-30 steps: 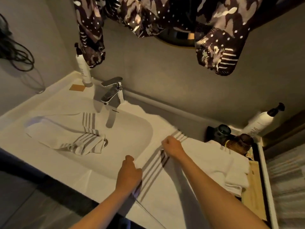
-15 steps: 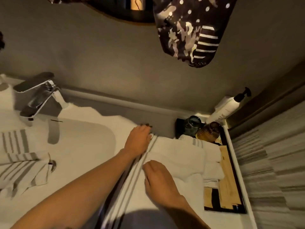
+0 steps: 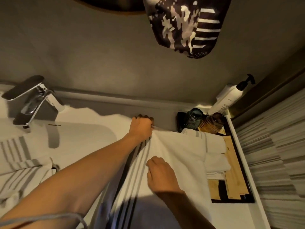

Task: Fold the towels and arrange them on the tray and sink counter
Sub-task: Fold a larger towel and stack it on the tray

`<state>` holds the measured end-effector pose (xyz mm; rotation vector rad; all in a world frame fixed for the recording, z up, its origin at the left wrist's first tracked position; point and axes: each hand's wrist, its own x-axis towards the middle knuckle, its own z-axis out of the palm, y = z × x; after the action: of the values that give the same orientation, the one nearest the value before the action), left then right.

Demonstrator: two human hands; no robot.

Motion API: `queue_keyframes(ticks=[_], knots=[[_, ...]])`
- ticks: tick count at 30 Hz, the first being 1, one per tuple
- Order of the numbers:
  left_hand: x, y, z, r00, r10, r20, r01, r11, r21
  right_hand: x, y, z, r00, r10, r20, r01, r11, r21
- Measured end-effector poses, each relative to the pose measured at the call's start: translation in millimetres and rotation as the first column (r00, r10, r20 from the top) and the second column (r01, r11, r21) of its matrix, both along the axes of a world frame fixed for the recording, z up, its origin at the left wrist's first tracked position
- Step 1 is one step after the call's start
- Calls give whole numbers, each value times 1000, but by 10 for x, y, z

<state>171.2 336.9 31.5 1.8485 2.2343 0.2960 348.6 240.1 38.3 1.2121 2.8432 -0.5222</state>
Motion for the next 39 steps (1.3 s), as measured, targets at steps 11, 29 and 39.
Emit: queue_keyframes(ticks=[11, 29, 39], knots=[[1413, 391, 459, 849, -433, 304, 446, 895, 27, 462, -275, 291, 992, -118, -55, 127, 970, 205], [1770, 495, 402, 949, -281, 139, 236, 932, 274, 1463, -75, 200, 588, -794, -154, 782, 607, -145], [1406, -1636, -66, 945, -299, 131, 248, 920, 304, 1602, -89, 253, 556, -827, -81, 642, 490, -590]])
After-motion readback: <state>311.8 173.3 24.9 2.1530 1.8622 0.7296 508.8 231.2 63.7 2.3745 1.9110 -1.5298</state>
